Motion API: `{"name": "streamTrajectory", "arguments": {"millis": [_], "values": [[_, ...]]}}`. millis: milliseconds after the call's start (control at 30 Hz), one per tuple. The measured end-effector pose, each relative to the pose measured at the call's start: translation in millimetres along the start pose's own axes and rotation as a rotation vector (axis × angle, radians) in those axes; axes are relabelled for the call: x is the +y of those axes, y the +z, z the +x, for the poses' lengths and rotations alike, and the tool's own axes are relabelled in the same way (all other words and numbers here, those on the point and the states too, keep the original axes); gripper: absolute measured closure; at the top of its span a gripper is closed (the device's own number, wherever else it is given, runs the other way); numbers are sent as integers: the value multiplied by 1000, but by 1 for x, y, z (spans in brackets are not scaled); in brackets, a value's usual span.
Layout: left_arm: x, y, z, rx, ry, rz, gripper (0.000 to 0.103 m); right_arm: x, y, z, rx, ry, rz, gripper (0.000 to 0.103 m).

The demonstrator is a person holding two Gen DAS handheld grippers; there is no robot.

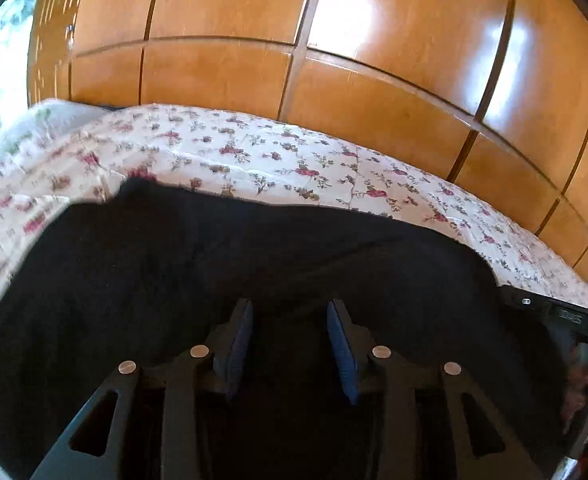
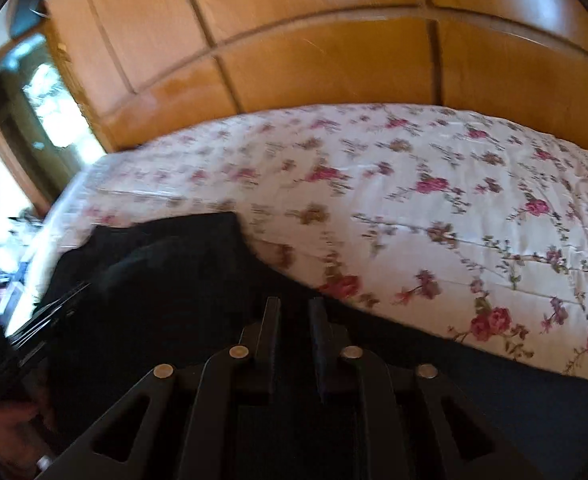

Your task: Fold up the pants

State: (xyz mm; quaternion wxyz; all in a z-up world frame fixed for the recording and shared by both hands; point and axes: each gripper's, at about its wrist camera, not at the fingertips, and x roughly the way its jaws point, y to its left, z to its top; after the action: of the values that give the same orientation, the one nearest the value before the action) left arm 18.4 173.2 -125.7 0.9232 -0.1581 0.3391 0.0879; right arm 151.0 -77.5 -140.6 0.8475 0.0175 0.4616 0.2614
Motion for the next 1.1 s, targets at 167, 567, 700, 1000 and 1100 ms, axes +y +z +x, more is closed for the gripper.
{"name": "streamTrajectory", "arguments": {"millis": [167,567,700,1000,1100], "values": [[-10,-4,-1,-15,52,71,63,-6,3,5,-23,0,24,99],[16,-15,-54,-42,-68,-113,61,-4,-34,-64,-126,-26,42,90],[41,-17,-79,-65,-80,-184,60,-2,-54,-68,-103,-11,39,88],[58,-28,-77,-29,39,-136,56,-19,-72,-98,-134,-55,97,78],[51,-28,-76,-39,40,-125,53,-42,-80,-131,-174,-98,142,69]]}}
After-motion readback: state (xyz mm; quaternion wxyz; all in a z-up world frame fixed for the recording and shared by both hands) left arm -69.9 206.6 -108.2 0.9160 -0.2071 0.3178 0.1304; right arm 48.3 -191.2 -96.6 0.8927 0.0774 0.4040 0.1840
